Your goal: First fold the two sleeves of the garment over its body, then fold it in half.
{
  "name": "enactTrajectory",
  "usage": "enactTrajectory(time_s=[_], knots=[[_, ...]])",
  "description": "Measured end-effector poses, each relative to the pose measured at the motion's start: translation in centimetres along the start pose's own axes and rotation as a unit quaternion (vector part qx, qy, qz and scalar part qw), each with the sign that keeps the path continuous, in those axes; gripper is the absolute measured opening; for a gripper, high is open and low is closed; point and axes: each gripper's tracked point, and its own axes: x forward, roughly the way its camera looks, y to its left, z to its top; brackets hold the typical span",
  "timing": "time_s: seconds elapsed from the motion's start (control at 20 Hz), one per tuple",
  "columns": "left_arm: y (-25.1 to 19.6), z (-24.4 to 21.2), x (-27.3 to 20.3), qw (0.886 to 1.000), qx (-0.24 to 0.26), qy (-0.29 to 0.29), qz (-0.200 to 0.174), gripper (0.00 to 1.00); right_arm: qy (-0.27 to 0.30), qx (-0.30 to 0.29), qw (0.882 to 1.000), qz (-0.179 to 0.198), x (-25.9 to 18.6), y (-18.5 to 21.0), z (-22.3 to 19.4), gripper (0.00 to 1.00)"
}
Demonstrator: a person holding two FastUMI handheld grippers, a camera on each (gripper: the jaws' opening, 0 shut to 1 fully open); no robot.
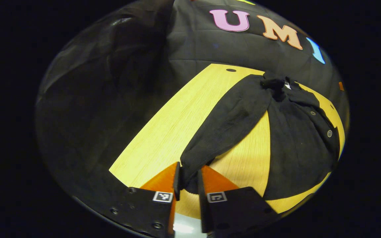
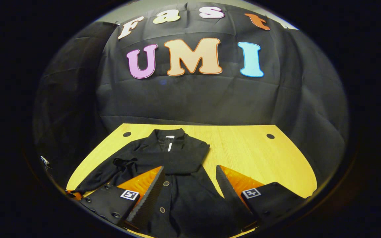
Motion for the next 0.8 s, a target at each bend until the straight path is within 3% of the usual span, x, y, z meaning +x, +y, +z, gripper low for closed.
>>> enactTrajectory(time_s=[0.15, 0.25, 0.5, 0.8], knots=[[0.2, 0.2, 0.1, 1.000, -0.005, 0.002, 0.013, 0.07, 0.010, 0.002, 1.000, 0.014, 0.0, 0.3, -0.7, 0.97], [0.3, 0.1, 0.1, 1.000, -0.005, 0.006, 0.020, 0.01, 0.013, 0.000, 1.000, 0.014, -0.4, 0.0, -1.1, 0.98], [0.6, 1.1, 0.2, 0.999, -0.033, 0.007, 0.028, 0.00, 0.020, 0.016, 0.999, 0.021, -1.0, -1.0, -1.8, 0.97], [1.3, 5.5, -0.6, 0.998, -0.041, -0.012, 0.046, 0.00, 0.026, 0.027, 0.999, 0.020, -1.4, -3.2, -2.6, 0.94]])
